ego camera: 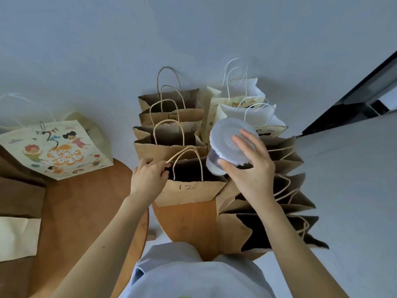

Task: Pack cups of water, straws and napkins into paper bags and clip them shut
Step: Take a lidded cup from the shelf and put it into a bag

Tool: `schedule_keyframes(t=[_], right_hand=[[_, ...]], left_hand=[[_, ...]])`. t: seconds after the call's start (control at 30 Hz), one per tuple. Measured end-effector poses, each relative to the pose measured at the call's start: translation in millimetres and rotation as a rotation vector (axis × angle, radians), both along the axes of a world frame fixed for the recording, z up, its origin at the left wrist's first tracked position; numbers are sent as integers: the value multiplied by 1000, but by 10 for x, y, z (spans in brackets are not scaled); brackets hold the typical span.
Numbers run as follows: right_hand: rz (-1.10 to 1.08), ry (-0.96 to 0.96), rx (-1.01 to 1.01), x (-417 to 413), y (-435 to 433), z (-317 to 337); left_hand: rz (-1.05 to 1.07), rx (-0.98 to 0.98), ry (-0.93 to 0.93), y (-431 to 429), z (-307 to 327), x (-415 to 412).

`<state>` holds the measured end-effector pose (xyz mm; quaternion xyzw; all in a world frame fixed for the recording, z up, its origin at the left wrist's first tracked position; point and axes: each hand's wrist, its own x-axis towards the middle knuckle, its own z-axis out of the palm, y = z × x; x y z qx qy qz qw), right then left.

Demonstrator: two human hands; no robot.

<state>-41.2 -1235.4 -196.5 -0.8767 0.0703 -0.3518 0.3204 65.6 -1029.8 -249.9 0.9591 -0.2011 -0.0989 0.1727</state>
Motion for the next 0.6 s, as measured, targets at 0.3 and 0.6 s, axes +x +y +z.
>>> schedule_keyframes(t=[0.3, 0.6], right_hand=[[90, 49, 70, 22, -131, -181], [201, 71, 97, 128, -146, -169]], left_hand=[[-95, 210, 135, -44, -9, 15], [-104, 318, 166, -37, -121, -55]])
